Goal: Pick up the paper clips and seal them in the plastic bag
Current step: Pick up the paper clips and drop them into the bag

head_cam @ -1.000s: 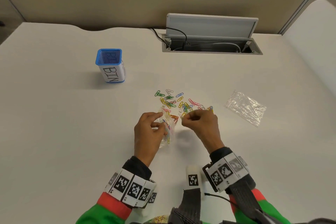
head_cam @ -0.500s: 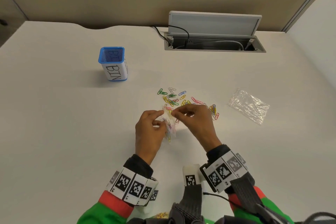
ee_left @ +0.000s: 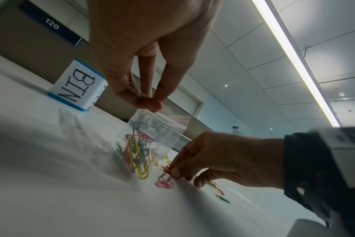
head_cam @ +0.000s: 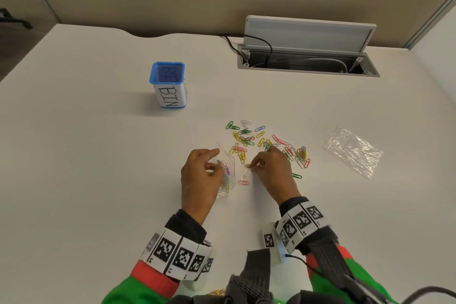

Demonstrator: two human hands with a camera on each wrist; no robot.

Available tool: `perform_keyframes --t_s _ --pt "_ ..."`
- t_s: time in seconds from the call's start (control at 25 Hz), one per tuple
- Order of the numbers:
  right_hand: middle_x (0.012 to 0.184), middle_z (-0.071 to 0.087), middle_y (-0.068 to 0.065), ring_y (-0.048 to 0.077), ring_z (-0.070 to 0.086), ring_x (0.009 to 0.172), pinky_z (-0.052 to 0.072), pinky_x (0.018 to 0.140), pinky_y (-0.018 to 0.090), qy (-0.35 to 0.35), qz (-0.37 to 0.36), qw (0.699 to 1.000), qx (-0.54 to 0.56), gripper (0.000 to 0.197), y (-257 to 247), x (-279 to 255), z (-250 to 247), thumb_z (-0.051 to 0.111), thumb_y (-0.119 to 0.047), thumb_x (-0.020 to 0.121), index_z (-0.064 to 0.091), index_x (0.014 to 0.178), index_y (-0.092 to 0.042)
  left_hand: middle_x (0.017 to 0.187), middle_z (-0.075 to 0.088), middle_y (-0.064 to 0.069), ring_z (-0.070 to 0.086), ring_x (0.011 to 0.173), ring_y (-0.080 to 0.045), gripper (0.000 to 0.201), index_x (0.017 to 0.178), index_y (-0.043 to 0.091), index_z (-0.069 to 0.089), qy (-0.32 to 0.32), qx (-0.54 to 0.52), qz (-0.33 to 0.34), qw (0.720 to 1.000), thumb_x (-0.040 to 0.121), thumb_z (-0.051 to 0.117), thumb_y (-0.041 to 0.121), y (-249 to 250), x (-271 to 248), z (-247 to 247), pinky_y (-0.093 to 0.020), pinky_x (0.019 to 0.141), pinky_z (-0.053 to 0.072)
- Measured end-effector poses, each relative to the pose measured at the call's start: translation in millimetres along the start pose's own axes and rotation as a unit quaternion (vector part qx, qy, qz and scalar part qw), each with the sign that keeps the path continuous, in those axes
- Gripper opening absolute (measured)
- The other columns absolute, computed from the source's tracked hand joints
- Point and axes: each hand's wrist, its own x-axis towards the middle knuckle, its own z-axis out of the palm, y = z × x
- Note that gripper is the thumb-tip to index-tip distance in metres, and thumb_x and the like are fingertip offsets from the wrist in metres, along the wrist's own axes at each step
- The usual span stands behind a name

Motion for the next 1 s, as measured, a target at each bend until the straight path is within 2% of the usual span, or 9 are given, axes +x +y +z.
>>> perform_keyframes --t_s 0.12,0.24,0.36,0.56,0.64,0.72,0.8,0.92,1.0 --pt "0.077 0.056 0.002 0.016 0.048 0.072 0.036 0.066 0.027 0.01 0.022 0.999 0.035 0.004 6 -4 -3 0.069 -0.005 0.076 0.071 0.078 -0.006 0.117 0.057 -0.009 0.058 0.08 -0.013 0.029 0.11 0.009 0.062 0.0 0.002 0.006 1.0 0.081 0.06 0.004 0 1 4 -0.004 0.058 0.046" --pt "0.073 0.065 0.0 0.015 0.059 0.071 0.049 0.069 0.028 0.032 0.059 0.991 0.112 0.005 12 -9 -10 0.068 -0.005 0.076 0.072 0.078 -0.008 0.118 0.057 -0.01 0.058 0.081 -0.014 0.029 0.11 0.008 0.062 -0.004 0.0 0.005 1.0 0.081 0.06 0.005 1 -1 7 0.002 0.06 0.045" --pt "0.072 0.068 -0.001 0.015 0.062 0.067 0.054 0.069 0.03 0.042 0.08 0.977 0.191 0.005 6 -14 -22 0.069 -0.008 0.078 0.072 0.08 -0.011 0.12 0.056 -0.011 0.058 0.084 -0.015 0.03 0.111 0.007 0.061 -0.013 -0.004 0.003 1.0 0.081 0.06 0.005 3 -4 9 0.002 0.06 0.045" --pt "0.072 0.069 -0.009 0.001 0.06 0.062 0.049 0.063 0.011 0.04 0.017 0.974 0.221 0.003 -27 -22 -36 0.072 -0.017 0.077 0.073 0.079 -0.016 0.122 0.056 -0.011 0.062 0.093 -0.023 0.031 0.111 0.006 0.061 -0.018 -0.005 -0.006 1.0 0.081 0.06 0.005 7 -6 10 -0.005 0.057 0.048" --pt "0.067 0.066 -0.012 -0.003 0.057 0.058 0.045 0.059 0.008 0.019 -0.006 0.978 0.205 0.003 -39 -24 -34 0.073 -0.018 0.075 0.074 0.077 -0.016 0.122 0.056 -0.01 0.062 0.092 -0.022 0.031 0.112 0.007 0.062 -0.017 -0.002 -0.004 1.0 0.08 0.061 0.006 7 -6 9 -0.012 0.066 0.049" --pt "0.067 0.067 -0.008 -0.001 0.055 0.057 0.044 0.06 0.01 -0.004 -0.022 0.984 0.179 0.007 -45 -25 -29 0.074 -0.019 0.076 0.075 0.079 -0.013 0.122 0.056 -0.01 0.062 0.092 -0.022 0.031 0.112 0.008 0.061 -0.019 -0.005 -0.006 1.0 0.08 0.061 0.007 7 -6 8 -0.021 0.073 0.051" --pt "0.072 0.07 -0.002 0.0 0.056 0.06 0.047 0.064 0.014 -0.019 -0.028 0.985 0.169 0.011 -48 -26 -27 0.075 -0.02 0.075 0.075 0.082 -0.012 0.122 0.056 -0.01 0.061 0.092 -0.02 0.032 0.112 0.008 0.06 -0.021 -0.014 -0.009 1.0 0.08 0.062 0.007 6 -7 6 -0.019 0.071 0.051" --pt "0.073 0.068 -0.009 -0.005 0.06 0.062 0.047 0.064 0.004 -0.001 -0.008 0.977 0.215 0.01 -43 -25 -27 0.074 -0.018 0.077 0.075 0.085 -0.013 0.121 0.055 -0.01 0.06 0.089 -0.017 0.031 0.112 0.008 0.06 -0.015 -0.019 -0.009 1.0 0.081 0.061 0.006 3 -7 2 -0.008 0.06 0.049" --pt "0.074 0.068 -0.011 -0.002 0.062 0.065 0.047 0.064 0.007 0.023 0.02 0.974 0.223 0.007 -35 -25 -28 0.071 -0.016 0.079 0.074 0.085 -0.016 0.121 0.055 -0.01 0.06 0.088 -0.018 0.03 0.112 0.008 0.061 -0.004 -0.024 -0.014 1.0 0.082 0.059 0.004 2 -6 -2 -0.008 0.058 0.049"
